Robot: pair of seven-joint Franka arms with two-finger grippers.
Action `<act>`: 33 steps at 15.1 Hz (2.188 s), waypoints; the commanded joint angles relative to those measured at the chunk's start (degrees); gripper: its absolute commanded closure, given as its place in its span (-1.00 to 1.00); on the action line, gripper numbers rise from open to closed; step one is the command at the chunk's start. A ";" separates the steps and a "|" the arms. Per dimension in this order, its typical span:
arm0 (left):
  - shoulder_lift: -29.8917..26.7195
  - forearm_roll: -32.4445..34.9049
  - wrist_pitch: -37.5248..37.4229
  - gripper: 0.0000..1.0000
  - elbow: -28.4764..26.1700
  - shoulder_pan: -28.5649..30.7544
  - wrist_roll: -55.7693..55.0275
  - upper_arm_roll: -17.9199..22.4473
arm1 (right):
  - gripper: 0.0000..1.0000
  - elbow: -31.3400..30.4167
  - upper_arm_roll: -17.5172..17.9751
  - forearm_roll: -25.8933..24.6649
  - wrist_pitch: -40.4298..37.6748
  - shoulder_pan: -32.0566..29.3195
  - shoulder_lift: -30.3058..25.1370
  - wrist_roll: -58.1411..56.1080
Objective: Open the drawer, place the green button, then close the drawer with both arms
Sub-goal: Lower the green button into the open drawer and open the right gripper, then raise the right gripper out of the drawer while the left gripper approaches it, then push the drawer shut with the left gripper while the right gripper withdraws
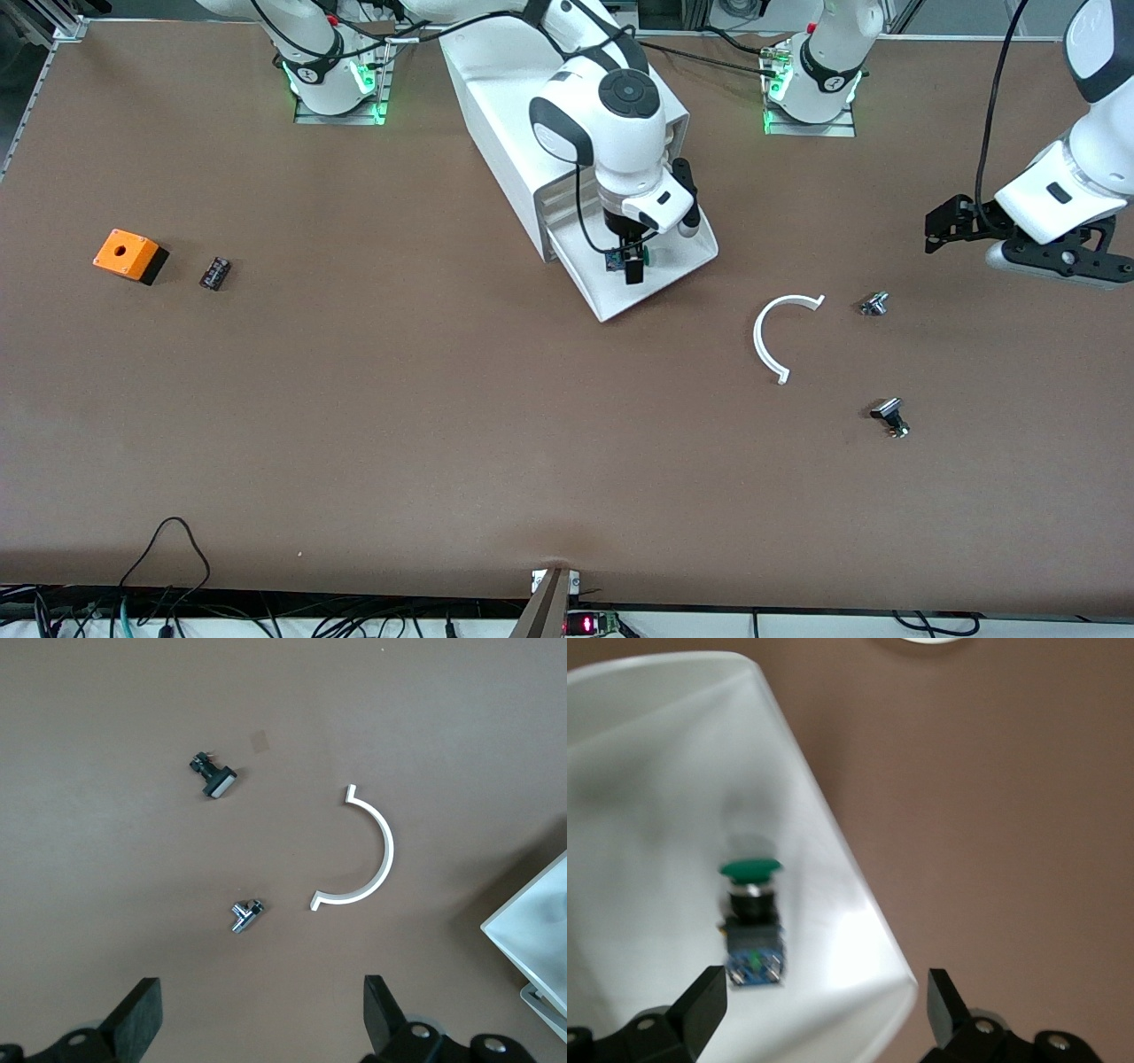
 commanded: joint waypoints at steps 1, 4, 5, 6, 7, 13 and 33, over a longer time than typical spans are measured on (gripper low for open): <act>7.29 0.41 -0.97 -1.00 2.05 -1.19 0.09 -0.96 | -1.00 -0.93 -2.58 0.27 -1.74 -2.70 -3.85 0.62; 9.32 -2.50 -0.45 -1.00 1.61 -3.28 -1.92 -2.28 | -1.00 -1.90 -3.55 -0.16 -1.30 -6.83 -8.51 8.85; 10.98 -5.38 2.25 -1.00 1.18 -3.64 -6.11 -2.19 | -1.00 -2.07 -3.99 -0.43 -1.30 -7.62 -10.00 11.84; 12.39 -7.75 6.19 -1.00 -0.31 -4.43 -11.37 -2.28 | -1.00 -2.07 -5.64 -0.35 -1.21 -8.50 -11.24 15.00; 14.15 -8.56 10.41 -1.00 -1.80 -6.26 -15.95 -2.37 | -1.00 -2.07 -6.53 0.26 -1.13 -9.38 -12.21 18.08; 23.91 -8.92 34.59 -1.00 -7.96 -17.87 -38.64 -2.28 | -1.00 -3.92 -7.24 0.27 -8.65 -17.02 -14.50 43.91; 17.16 -19.73 42.10 -1.00 -27.13 -30.98 -56.60 -12.19 | -1.00 -24.57 -6.54 4.75 -18.44 -50.60 -35.41 34.14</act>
